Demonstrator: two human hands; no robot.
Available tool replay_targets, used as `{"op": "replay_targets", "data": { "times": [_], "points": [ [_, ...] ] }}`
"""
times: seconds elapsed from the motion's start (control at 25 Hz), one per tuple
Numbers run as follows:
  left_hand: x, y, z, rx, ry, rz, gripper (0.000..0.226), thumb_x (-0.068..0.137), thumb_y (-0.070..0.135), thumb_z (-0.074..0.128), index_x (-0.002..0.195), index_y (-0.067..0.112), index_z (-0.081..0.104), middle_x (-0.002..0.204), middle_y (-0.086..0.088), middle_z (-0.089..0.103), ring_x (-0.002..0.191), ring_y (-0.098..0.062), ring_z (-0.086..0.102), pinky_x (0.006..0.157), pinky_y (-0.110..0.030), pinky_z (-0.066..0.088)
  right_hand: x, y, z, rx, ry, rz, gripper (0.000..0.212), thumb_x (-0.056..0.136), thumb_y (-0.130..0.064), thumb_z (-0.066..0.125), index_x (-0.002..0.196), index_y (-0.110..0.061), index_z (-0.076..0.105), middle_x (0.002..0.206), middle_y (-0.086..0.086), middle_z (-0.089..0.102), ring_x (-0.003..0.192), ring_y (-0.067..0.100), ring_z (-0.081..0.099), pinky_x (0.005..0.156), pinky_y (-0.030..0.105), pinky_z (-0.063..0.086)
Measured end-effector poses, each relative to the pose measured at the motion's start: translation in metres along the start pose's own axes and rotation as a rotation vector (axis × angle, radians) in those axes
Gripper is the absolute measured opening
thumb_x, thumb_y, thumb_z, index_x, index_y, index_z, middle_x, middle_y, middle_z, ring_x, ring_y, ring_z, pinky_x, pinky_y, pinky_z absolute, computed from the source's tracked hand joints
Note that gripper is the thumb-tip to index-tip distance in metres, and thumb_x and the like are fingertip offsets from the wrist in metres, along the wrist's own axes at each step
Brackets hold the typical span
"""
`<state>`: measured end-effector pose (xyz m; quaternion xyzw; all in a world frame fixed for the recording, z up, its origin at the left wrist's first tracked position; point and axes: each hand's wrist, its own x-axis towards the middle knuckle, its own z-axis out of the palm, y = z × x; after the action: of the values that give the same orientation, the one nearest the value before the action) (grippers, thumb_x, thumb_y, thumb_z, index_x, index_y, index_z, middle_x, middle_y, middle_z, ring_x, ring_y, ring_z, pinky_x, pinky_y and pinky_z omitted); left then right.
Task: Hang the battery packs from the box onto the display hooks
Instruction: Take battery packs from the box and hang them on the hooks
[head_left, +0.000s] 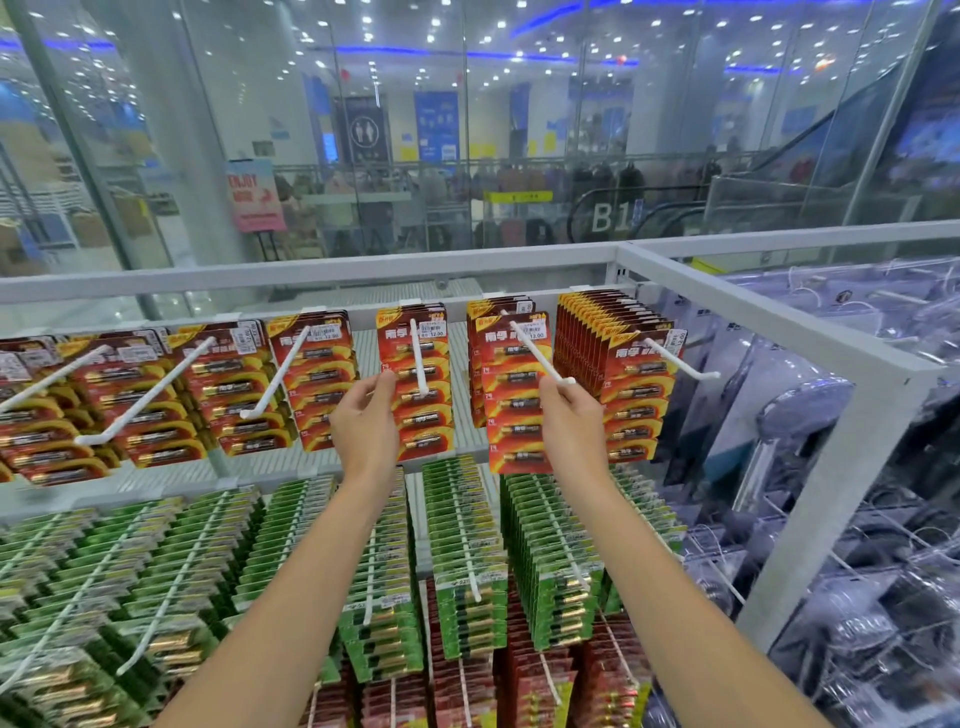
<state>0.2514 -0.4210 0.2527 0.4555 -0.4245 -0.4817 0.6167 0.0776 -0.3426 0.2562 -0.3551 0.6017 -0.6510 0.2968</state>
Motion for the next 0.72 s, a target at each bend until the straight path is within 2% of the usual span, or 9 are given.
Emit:
{"op": "replay_targets", "data": {
  "times": [0.08,0.32,0.44,0.52,0.6,0.64,0.72],
  "points": [
    [0.001,-0.001,-0.001,0.012,0.019,0.02,0.014,0.103,0.032,0.064,0.096,0.028,0.076,0.093,0.001,0.08,0.077,-0.016,0.079,0.068,-0.037,0.063,0.02,0.009,0.012,-0.013,0.037,0.001,0.024,0.109,-0.034,0.046,0.107,-0.022,0.067,0.065,-0.005,0.051,0.052,0.012,0.045,0.048,0.028,0.037],
    [0.005,-0.001,0.001,0.065,0.05,0.059,0.014,0.102,0.03,0.065,0.091,0.033,0.073,0.09,0.006,0.077,0.073,-0.005,0.075,0.068,-0.032,0.062,0.055,0.018,0.03,-0.042,0.112,-0.011,0.026,0.11,-0.035,0.044,0.108,-0.02,0.066,0.061,-0.006,0.046,0.049,0.011,0.04,0.045,0.029,0.032],
    [0.007,-0.005,-0.002,0.098,0.04,0.092,0.012,0.103,0.028,0.064,0.096,0.028,0.073,0.094,0.006,0.076,0.081,-0.008,0.076,0.068,-0.029,0.063,0.059,0.022,0.029,-0.081,0.118,-0.005,0.03,0.109,-0.039,0.045,0.11,-0.018,0.065,0.066,-0.009,0.05,0.052,0.01,0.045,0.048,0.028,0.033],
    [0.008,-0.013,-0.008,0.121,0.026,0.109,0.011,0.103,0.03,0.064,0.105,0.024,0.074,0.1,0.006,0.075,0.093,-0.012,0.074,0.076,-0.029,0.063,0.048,0.025,0.023,-0.144,0.126,-0.015,0.031,0.108,-0.041,0.045,0.115,-0.017,0.063,0.079,-0.01,0.057,0.064,0.01,0.053,0.056,0.026,0.037],
    [-0.001,-0.02,-0.018,0.149,0.029,0.102,0.021,0.101,0.038,0.065,0.115,0.025,0.073,0.11,0.007,0.074,0.107,-0.014,0.069,0.096,-0.041,0.059,0.029,0.031,0.013,-0.183,0.098,-0.023,0.035,0.108,-0.041,0.046,0.128,-0.017,0.061,0.107,-0.005,0.065,0.094,0.014,0.061,0.075,0.028,0.044],
    [-0.01,-0.023,-0.024,0.15,0.024,0.089,0.026,0.1,0.041,0.065,0.119,0.024,0.073,0.114,0.007,0.073,0.111,-0.014,0.068,0.102,-0.044,0.056,0.017,0.035,0.008,-0.191,0.077,-0.027,0.037,0.108,-0.04,0.046,0.135,-0.018,0.059,0.12,-0.004,0.064,0.107,0.014,0.06,0.085,0.03,0.046],
    [-0.038,-0.027,-0.034,0.136,-0.02,0.058,0.03,0.101,0.041,0.064,0.124,0.023,0.072,0.118,0.008,0.073,0.113,-0.012,0.068,0.106,-0.044,0.053,-0.013,0.044,-0.006,-0.207,0.047,-0.028,0.04,0.108,-0.042,0.047,0.141,-0.02,0.054,0.13,-0.008,0.06,0.118,0.011,0.056,0.098,0.03,0.045]
  ]
}}
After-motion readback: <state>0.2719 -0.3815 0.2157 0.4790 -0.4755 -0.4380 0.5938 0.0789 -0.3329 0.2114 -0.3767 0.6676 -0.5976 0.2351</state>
